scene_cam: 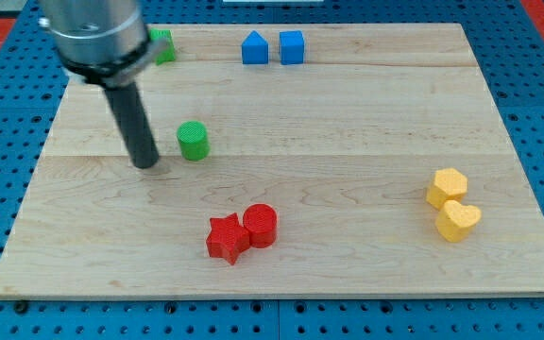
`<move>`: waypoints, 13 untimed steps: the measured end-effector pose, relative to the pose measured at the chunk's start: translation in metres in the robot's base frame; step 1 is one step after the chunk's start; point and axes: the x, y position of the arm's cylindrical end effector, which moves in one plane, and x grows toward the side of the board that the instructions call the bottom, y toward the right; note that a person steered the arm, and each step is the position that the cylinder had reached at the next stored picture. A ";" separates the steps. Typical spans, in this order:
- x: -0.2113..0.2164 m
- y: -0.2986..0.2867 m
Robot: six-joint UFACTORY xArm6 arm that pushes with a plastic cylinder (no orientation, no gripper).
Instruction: Slide the green star into the green circle
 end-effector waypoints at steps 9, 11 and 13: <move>-0.147 -0.066; -0.223 -0.030; -0.080 0.051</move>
